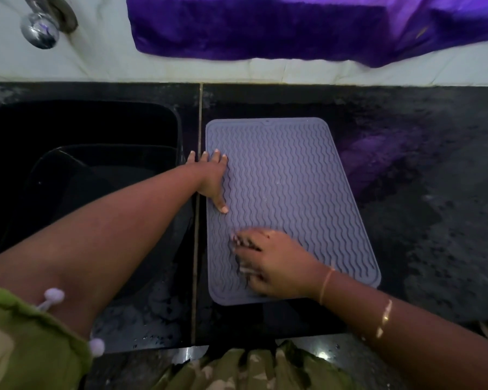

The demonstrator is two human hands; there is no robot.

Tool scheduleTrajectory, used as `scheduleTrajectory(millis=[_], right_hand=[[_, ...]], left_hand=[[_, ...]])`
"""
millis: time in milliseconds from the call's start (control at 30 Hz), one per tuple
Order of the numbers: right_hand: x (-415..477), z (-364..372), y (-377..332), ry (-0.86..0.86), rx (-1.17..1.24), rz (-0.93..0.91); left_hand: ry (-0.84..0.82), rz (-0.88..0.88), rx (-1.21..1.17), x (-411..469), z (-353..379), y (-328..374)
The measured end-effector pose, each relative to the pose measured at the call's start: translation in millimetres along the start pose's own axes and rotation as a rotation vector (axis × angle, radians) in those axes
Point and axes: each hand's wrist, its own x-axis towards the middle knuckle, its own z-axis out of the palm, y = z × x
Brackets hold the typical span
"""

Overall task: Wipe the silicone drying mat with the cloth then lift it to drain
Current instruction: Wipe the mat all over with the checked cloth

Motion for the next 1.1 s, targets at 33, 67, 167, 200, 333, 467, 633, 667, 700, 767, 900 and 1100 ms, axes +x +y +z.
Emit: scheduleTrajectory(millis=[33, 67, 167, 200, 333, 467, 633, 667, 700, 767, 900, 1100], right_hand=[[-8.5, -2.0, 0.1, -0.033, 0.018, -0.083], [-13.9, -4.8, 3.6, -0.044, 0.040, -0.140], [-6.0, -21.8, 22.3, 0.058, 0.099, -0.090], [4.3, -27.8, 28.5, 0.126, 0.113, -0.001], [50.1, -29.7, 37.7, 0.168, 0.239, 0.374], [40.7, -7.1, 13.3, 0.184, 0.033, 0.329], [-15.7, 0.8, -1.6, 0.175, 0.050, 0.070], [-19.3, -2.2, 2.5, 0.178, 0.132, 0.087], [-19.2, -7.5, 8.0, 0.187, 0.262, 0.155], [-9.8, -24.3, 23.1, 0.246, 0.603, 0.346], [31.4, -58.9, 65.1, 0.554, 1.265, 0.558], [72.4, -71.9, 127.9, 0.688, 1.321, 0.746]], left_hand=[[0.004, -0.001, 0.003, -0.1, -0.2, 0.4], [0.011, -0.004, 0.013, -0.8, 0.3, 1.4], [0.037, -0.012, 0.047, -3.2, 3.6, 5.3], [0.044, -0.014, 0.049, -4.1, 4.3, 6.2], [0.046, -0.043, 0.037, -7.0, 4.4, 10.8], [0.010, -0.056, 0.069, -6.6, 1.7, 14.4], [-0.033, -0.073, 0.101, -6.7, -1.1, 16.6], [-0.039, -0.078, 0.108, -6.8, -1.9, 16.9], [-0.044, -0.080, 0.113, -7.2, -2.7, 17.4], [-0.049, -0.085, 0.120, -8.0, -4.0, 18.3], [-0.063, -0.109, 0.173, -7.0, -7.9, 22.8], [-0.070, -0.123, 0.205, -6.6, -10.0, 26.9]])
